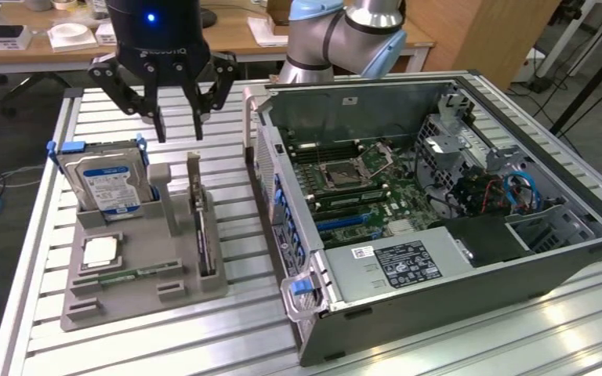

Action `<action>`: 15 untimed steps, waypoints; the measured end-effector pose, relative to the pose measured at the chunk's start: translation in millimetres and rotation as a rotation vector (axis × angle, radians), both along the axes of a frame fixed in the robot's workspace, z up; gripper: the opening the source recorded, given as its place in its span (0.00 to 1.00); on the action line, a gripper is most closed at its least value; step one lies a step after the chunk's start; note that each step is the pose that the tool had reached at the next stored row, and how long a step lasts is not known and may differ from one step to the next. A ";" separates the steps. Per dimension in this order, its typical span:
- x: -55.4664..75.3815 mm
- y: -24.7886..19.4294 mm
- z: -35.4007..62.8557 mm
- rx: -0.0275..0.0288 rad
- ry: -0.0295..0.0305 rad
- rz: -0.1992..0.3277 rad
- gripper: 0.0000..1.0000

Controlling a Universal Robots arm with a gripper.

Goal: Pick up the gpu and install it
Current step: 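Pick up the gpu and move the gpu toward the slot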

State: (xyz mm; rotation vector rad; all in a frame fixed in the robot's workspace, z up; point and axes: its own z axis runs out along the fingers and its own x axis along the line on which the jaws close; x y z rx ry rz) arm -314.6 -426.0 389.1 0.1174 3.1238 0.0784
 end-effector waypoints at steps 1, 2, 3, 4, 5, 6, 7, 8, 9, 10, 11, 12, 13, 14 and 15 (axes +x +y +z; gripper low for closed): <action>0.1 -0.5 -1.7 0.0000 0.0000 0.000 0.47; 0.1 -0.9 -3.6 0.0000 0.0000 0.000 0.47; 0.0 -1.5 -5.3 -0.0001 0.0001 0.000 0.47; 0.0 -2.2 -7.1 -0.0001 0.0001 0.000 0.47; 0.1 -2.9 -8.9 -0.0001 0.0001 0.000 0.47; 0.1 -3.6 -10.9 -0.0001 0.0001 0.000 0.47; 0.1 -4.2 -12.7 0.0000 0.0000 0.000 0.47; 0.2 -4.7 -14.5 0.0000 0.0000 0.000 0.47; 0.2 -5.3 -16.3 0.0000 0.0000 0.000 0.47; 0.3 -5.9 -18.1 0.0000 -0.0001 0.000 0.47; 0.4 -6.4 -19.9 -0.0001 0.0001 0.000 0.47; 0.4 -6.9 -21.7 0.0000 0.0000 0.000 0.47; 0.4 -7.3 -23.6 0.0000 0.0000 0.000 0.47; 0.4 -7.7 -25.4 -0.0001 0.0000 0.000 0.47; 0.4 -8.1 -27.2 0.0000 0.0000 0.000 0.47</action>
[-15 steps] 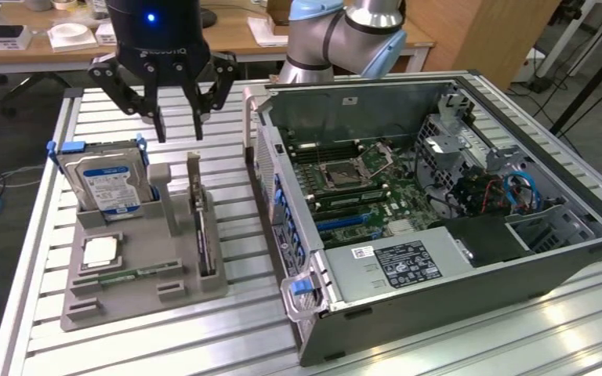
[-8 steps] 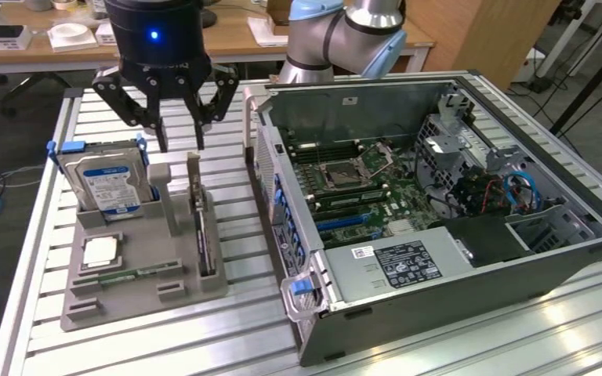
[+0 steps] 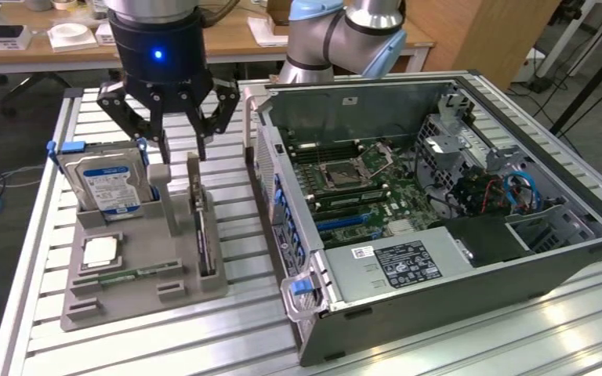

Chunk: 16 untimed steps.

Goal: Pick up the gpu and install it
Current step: 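Pick up the gpu and move the gpu toward the slot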

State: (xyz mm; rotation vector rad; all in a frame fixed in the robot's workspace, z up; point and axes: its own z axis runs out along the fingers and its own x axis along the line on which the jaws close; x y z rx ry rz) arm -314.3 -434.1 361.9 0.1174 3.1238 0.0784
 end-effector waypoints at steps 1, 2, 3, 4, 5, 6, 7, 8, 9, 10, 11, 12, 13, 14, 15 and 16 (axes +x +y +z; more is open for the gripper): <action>0.0 -0.4 -1.8 0.0000 0.0000 0.000 0.47; 0.0 -0.8 -3.6 0.0000 0.0001 0.000 0.47; 0.0 -1.2 -5.4 0.0000 0.0001 0.000 0.47; 0.0 -1.6 -7.3 0.0000 0.0000 0.000 0.47; 0.0 -2.0 -9.1 0.0000 0.0000 0.000 0.47; 0.0 -2.4 -11.0 0.0001 0.0000 0.000 0.47; 0.0 -2.7 -12.8 0.0000 0.0000 0.000 0.47; 0.0 -3.0 -14.5 0.0000 0.0000 0.000 0.47; 0.0 -3.3 -16.3 0.0000 0.0001 0.000 0.47; 0.1 -3.5 -18.2 0.0001 -0.0001 0.000 0.47; 0.0 -3.7 -20.1 0.0001 0.0000 0.000 0.47; 0.0 -3.9 -21.8 0.0000 0.0001 0.000 0.47; 0.0 -4.1 -23.7 0.0000 0.0000 0.000 0.47; 0.0 -4.2 -25.4 0.0000 0.0000 0.000 0.47; 0.0 -4.4 -27.3 -0.0001 0.0001 0.000 0.47; 0.0 -4.5 -29.1 0.0000 0.0000 0.000 0.47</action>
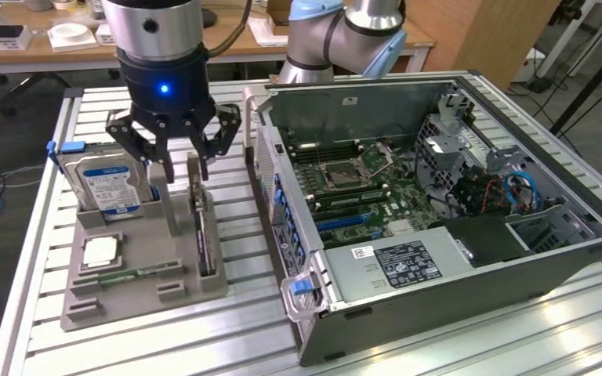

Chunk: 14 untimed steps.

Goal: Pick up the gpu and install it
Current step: 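Pick up the gpu and move the gpu toward the slot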

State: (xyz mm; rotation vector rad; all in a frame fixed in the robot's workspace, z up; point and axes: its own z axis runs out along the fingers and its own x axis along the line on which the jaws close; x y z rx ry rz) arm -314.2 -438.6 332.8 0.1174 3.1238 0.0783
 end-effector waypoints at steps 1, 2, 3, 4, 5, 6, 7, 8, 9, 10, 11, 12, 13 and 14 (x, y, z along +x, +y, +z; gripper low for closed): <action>0.0 -0.1 -1.8 0.0000 0.0001 0.000 0.47; 0.0 -0.2 -3.7 0.0000 0.0000 0.000 0.47; 0.0 -0.3 -5.5 0.0000 0.0000 0.000 0.47; 0.0 -0.4 -7.3 -0.0001 0.0001 0.000 0.47; 0.0 -0.4 -9.1 0.0000 0.0000 0.000 0.47; 0.0 -0.5 -10.9 -0.0001 0.0000 0.000 0.47; 0.0 -0.6 -12.7 -0.0001 0.0001 0.000 0.47; 0.0 -0.7 -14.5 -0.0002 0.0001 0.000 0.47; 0.0 -0.7 -16.4 -0.0002 0.0000 0.000 0.47; 0.0 -0.8 -18.2 -0.0002 0.0000 0.000 0.47; 0.0 -0.8 -20.0 -0.0003 0.0001 0.000 0.47; 0.0 -0.8 -21.8 -0.0003 0.0000 0.000 0.47; 0.0 -0.9 -23.6 -0.0004 0.0000 0.000 0.47; 0.0 -0.9 -25.4 -0.0004 0.0000 0.000 0.47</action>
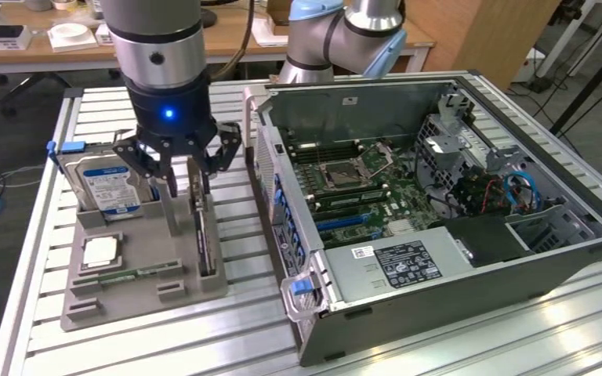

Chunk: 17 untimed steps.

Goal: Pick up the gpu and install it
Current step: 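Pick up the gpu and move the gpu toward the slot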

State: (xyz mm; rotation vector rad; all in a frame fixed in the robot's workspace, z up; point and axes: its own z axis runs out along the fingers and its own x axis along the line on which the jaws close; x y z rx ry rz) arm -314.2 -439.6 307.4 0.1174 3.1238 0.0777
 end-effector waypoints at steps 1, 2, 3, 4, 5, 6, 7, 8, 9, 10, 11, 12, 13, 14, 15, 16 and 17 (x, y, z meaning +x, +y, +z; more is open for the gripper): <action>0.0 -0.1 -1.9 -0.0001 0.0000 0.000 0.47; 0.0 -0.1 -3.7 -0.0001 0.0000 0.000 0.47; 0.0 -0.1 -5.6 -0.0002 0.0000 0.000 0.47; 0.0 -0.2 -7.3 -0.0003 0.0001 0.000 0.47; 0.0 -0.2 -9.1 -0.0003 0.0001 0.000 0.47; 0.0 -0.3 -10.9 -0.0004 0.0001 0.000 0.47; 0.0 -0.3 -12.8 -0.0005 0.0001 0.000 0.47; 0.0 -0.3 -14.7 -0.0006 0.0001 0.000 0.47; 0.0 -0.3 -16.5 -0.0008 0.0000 0.000 0.47; 0.0 -0.3 -18.3 -0.0011 0.0000 0.000 0.47; 0.1 -0.4 -20.1 -0.0013 0.0000 0.000 0.47; 0.0 -0.4 -21.9 -0.0014 0.0000 0.000 0.47; 0.0 -0.6 -23.6 -0.0017 0.0001 0.000 0.47; 0.1 -0.9 -25.6 -0.0018 0.0000 0.000 0.47; 0.2 -1.4 -27.3 -0.0018 -0.0001 0.000 0.47; 0.3 -2.1 -29.1 -0.0019 0.0000 0.000 0.47; 1.6 -2.6 -30.2 -0.0022 0.0001 0.000 0.47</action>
